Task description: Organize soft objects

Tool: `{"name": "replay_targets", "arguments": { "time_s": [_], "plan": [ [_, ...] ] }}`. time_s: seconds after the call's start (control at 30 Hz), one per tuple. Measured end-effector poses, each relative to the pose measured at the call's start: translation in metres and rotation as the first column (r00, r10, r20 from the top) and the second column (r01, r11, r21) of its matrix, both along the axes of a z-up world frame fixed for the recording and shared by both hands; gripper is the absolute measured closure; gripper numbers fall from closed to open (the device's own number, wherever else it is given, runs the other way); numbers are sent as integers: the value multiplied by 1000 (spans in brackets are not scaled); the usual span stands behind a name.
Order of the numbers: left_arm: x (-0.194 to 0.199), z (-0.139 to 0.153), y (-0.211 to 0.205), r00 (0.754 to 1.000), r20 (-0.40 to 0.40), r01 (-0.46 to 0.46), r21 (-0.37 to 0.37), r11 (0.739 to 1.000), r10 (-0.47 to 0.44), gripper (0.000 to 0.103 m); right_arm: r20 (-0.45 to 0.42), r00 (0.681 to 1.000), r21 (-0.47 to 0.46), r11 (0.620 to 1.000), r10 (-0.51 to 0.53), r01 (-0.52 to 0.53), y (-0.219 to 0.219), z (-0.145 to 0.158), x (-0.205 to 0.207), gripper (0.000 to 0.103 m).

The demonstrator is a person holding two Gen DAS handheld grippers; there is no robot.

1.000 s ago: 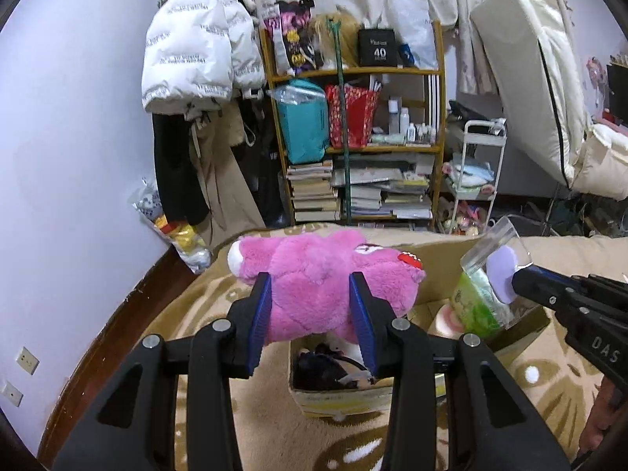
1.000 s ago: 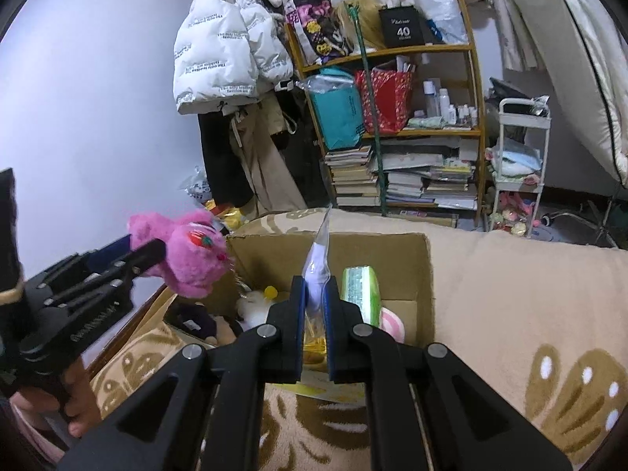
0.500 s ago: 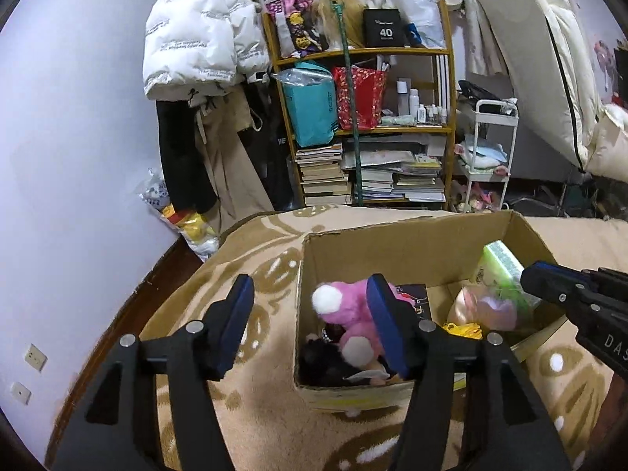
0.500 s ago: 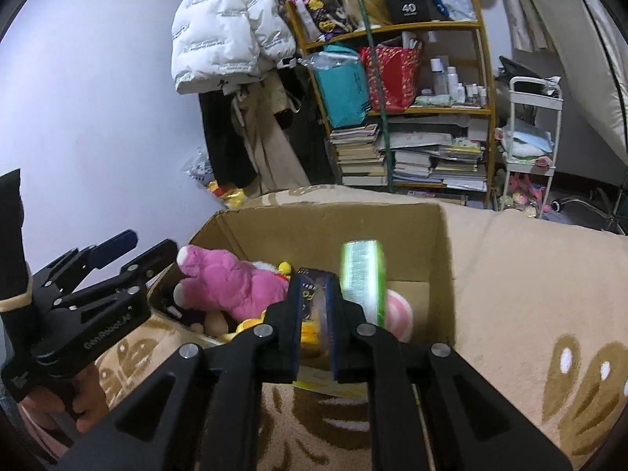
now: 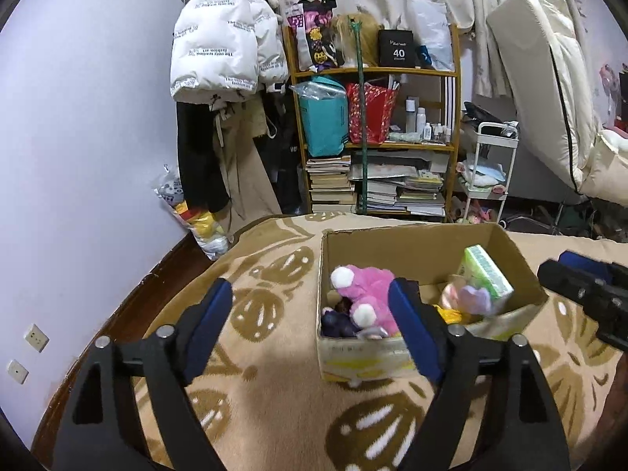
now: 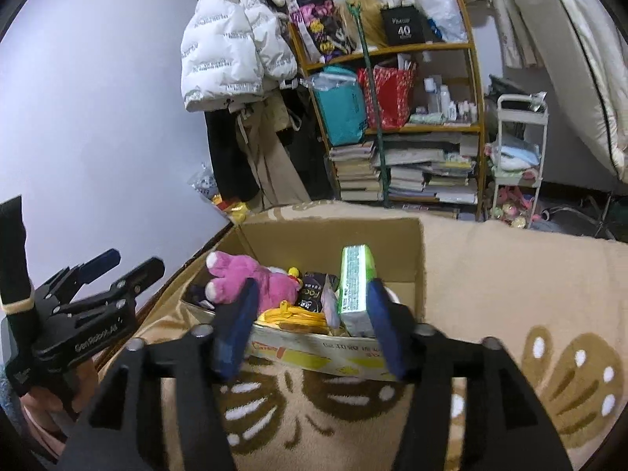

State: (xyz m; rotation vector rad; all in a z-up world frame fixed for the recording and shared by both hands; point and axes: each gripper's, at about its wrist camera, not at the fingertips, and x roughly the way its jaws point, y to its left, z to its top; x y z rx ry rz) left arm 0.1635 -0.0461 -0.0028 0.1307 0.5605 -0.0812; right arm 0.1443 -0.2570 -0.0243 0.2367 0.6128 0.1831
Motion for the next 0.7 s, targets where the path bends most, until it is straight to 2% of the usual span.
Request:
{"name": "replay_targets", "arguments": {
  "time_s": [0.13,0.17,0.2,0.27,0.3,0.5,0.7],
  "plan": [
    [-25,10,2,1000,12,9,-15,1000,-9,13,1,1000,15,1000,-15,15,-1,15,-18,34],
    [-34,13,3,1000,18,16,-22,1000,-16,9,6,1000,18,1000,-17,17,-2,19,-23,27],
    [-41,16,3,999,27,20,-26,999,-19,8,17,1000,20,1000,-18,18,-2,22,-29,17],
    [-56,23,5,999,52,16,-28,999,-15,8,48,998,15,999,-37,37,-1,29,-43,2],
    [-63,25,6,998,62,14,-33,999,-12,8,70,996,6,998,-59,59,-1,33,-51,0],
    [-101,41,13,995,101,17,-34,999,-13,1,130,986,1,995,-102,103,-3,53,-85,0],
    [-135,50,21,990,141,28,-20,999,-25,1,174,977,16,992,-125,124,-9,68,-115,0]
  ]
}}
